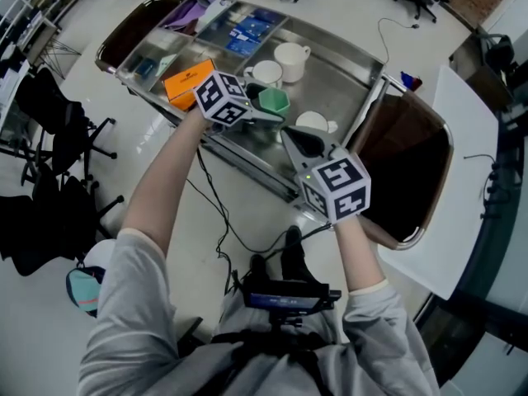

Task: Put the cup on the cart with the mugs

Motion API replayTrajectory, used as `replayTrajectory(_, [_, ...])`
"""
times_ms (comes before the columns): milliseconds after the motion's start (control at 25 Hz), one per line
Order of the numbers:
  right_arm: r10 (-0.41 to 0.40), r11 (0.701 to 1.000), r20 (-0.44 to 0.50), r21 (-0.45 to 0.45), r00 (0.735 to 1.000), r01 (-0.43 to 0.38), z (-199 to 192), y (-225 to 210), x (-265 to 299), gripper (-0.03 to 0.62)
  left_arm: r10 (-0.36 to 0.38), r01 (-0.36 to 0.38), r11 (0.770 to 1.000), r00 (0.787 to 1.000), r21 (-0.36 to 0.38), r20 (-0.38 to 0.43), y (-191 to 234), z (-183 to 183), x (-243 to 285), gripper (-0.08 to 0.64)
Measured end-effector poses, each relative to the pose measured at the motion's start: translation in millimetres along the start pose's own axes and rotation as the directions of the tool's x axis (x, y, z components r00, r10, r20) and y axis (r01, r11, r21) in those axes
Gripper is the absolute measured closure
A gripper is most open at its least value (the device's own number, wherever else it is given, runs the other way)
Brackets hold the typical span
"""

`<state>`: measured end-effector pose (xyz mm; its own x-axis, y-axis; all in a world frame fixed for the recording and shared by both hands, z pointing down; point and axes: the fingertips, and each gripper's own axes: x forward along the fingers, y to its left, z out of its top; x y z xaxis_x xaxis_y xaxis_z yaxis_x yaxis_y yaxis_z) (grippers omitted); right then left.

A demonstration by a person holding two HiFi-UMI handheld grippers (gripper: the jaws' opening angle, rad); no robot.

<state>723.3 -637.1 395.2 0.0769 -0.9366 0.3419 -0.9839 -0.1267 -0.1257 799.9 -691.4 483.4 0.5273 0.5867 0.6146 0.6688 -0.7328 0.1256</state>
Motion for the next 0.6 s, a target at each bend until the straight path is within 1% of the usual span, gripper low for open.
replayTrajectory(160, [0.002,1.0,0.001,0.003,1.0,-0.002,1,-2,1,0.592,0.001,-0.001,1.0,0.999,0.012,-0.041,0,-5,4,0.218])
replayTrajectory(360, [-0.004,1.0,0.0,0.005,1.0,0.004,0,-1,0,0.592,-0.006,0.006,1.0,0.993,-0.001,-0.116,0,-16,8,0.201])
replayTrajectory(600, [-0.014,1.0,-0.003,0.016,1.0,0.014,-4,-2,1,0.592,-0.017,0.017,1.0,0.992,0.002,-0.123,-3,-16,7,0.17])
